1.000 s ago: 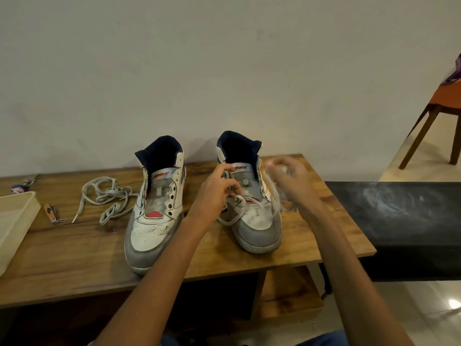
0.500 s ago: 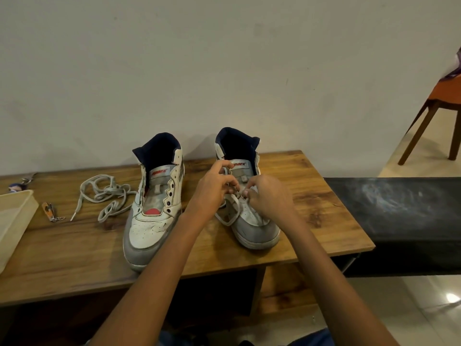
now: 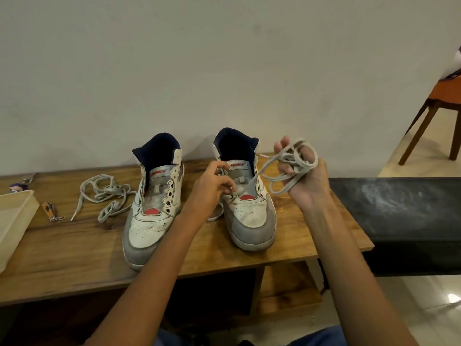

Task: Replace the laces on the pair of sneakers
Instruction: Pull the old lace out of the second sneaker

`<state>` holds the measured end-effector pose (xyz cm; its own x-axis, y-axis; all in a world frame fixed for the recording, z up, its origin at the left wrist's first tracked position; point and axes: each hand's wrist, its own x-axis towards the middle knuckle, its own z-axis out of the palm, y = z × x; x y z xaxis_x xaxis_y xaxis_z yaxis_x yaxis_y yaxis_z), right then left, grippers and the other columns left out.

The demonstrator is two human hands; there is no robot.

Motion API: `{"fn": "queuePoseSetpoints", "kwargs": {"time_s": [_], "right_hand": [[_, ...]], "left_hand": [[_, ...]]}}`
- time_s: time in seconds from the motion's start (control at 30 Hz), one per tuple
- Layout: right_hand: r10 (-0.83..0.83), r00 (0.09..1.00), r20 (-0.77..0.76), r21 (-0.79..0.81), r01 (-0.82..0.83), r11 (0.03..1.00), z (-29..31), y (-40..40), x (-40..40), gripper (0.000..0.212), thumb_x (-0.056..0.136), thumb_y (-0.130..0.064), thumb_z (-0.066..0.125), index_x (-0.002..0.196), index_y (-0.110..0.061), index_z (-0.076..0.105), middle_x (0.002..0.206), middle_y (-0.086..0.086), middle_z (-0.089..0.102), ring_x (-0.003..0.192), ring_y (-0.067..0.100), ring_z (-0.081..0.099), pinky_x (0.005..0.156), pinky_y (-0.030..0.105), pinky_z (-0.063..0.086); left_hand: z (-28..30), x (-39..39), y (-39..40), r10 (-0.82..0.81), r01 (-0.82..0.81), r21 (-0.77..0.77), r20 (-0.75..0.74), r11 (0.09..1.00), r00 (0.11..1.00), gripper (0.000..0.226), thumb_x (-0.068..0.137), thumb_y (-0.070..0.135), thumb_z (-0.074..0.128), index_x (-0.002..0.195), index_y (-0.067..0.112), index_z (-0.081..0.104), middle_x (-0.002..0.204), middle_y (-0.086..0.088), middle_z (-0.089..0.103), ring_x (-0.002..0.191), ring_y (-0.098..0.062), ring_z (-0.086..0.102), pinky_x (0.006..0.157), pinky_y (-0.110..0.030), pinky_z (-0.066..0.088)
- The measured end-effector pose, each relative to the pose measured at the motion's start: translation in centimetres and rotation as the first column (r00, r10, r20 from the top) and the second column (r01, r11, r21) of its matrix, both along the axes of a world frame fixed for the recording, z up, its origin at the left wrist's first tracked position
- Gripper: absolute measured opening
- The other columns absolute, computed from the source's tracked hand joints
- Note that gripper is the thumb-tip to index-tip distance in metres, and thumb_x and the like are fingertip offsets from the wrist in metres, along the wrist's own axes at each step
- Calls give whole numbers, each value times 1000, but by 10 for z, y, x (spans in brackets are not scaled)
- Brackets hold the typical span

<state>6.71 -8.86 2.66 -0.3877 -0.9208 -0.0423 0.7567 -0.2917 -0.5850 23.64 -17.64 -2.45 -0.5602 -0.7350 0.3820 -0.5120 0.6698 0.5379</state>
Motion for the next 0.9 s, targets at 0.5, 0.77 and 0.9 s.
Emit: {"fn": "queuePoseSetpoints", "kwargs": {"time_s": [0.5,0.77,0.9], "right_hand": [[307,-384,-871,167,357,919,-32,-18,29,29,86,-36,66,109,-19,68,80,-6,54,68,7,44,54,22,31],[144,-544,-826,-210,535,819,-28,-5,15,19,96,-17,48,107,-6,57,110,9,53,87,20,50,65,25,36],[-299,-38,-953,-171,885,432,-4,12,-46,16,93,-19,54,95,-4,60,101,15,59,88,25,54,72,24,37]], "left_hand": [[-2,0,-1,-19,19,-1,-15,1000,1000,15,85,-6,57,87,3,69,132,-10,46,101,-13,55,76,-15,47],[-9,-3,-6,-39,39,-7,-42,999,998,18,86,-11,52,95,4,57,110,1,47,73,8,55,69,-12,47],[-6,-1,-3,-35,34,-22,-37,999,999,14,85,-7,57,86,4,65,127,-5,44,93,1,49,76,-4,45]]}}
